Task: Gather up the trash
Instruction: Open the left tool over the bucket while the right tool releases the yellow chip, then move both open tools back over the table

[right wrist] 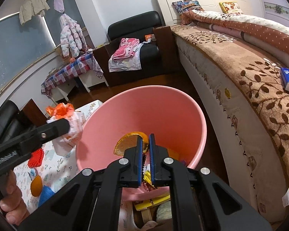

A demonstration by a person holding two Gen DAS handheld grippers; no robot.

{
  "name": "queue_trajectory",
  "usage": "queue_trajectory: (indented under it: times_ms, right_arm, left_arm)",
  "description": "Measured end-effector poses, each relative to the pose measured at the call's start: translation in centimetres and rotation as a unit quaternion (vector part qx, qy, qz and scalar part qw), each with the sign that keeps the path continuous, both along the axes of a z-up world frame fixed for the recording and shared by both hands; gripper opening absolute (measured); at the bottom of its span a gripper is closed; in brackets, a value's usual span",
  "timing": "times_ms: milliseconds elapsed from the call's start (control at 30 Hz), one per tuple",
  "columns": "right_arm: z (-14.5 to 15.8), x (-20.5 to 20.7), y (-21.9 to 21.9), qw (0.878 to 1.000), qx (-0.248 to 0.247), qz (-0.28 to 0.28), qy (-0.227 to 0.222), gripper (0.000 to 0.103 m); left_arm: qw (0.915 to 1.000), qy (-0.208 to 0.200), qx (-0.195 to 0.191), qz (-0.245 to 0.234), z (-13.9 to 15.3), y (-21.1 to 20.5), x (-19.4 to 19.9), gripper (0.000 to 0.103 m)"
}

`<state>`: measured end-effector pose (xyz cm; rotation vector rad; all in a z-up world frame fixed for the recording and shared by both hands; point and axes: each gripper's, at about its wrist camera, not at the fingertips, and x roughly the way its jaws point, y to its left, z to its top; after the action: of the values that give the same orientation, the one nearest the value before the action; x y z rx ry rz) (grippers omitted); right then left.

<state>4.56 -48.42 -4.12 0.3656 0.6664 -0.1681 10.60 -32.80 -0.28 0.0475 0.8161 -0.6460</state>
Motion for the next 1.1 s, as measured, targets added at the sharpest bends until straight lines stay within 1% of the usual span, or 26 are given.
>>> queue_trajectory:
  times_ms: [267, 533, 600, 633, 667, 833, 933, 1100]
  right_arm:
    - [-0.3, 0.1, 0.1, 1.0, -0.002, -0.005, 0.002, 0.007]
    - [-0.6, 0.1, -0.2, 1.0, 0.021, -0.009, 0.013, 0.008]
    - [-0.5, 0.0, -0.4, 1.0, 0.025, -0.009, 0.011, 0.015]
    - [-0.4, -0.1, -0.4, 1.0, 0.026, -0.008, 0.008, 0.024]
    - [-0.3, -0.1, -0.5, 1.0, 0.025, -0.007, 0.005, 0.03]
    - [0.7, -0.4, -0.1, 1.0, 0.011, -0.005, -0.005, 0.031]
    - [1.2, -0.9, 0.2, 1.0, 0.005, -0.005, -0.01, 0.031]
    - [2.0, -1.9, 0.6, 1.0, -0.003, -0.007, -0.021, 0.031]
  left_arm:
    - [0.9998, 0.017, 0.008, 0.008, -1.6, -0.6, 0.7, 0.03]
    - [0.9998, 0.014, 0.008, 0.014, -1.6, -0.8, 0.7, 0.03]
    - [0.9998, 0.016, 0.005, 0.015, -1.4, -0.7, 0.7, 0.032]
    - [0.9997, 0.016, 0.003, 0.015, -1.3, -0.5, 0.7, 0.036]
    - [0.9997, 0.016, 0.001, 0.015, -1.2, -0.4, 0.6, 0.04]
    - [0.9997, 0.014, -0.008, 0.017, -0.4, 0.2, 0.3, 0.041]
    - [0.9997, 0.013, -0.014, 0.017, 0.2, 0.6, 0.0, 0.043]
    - [0.9996, 0.002, -0.021, 0.02, 1.4, 1.5, -0.9, 0.044]
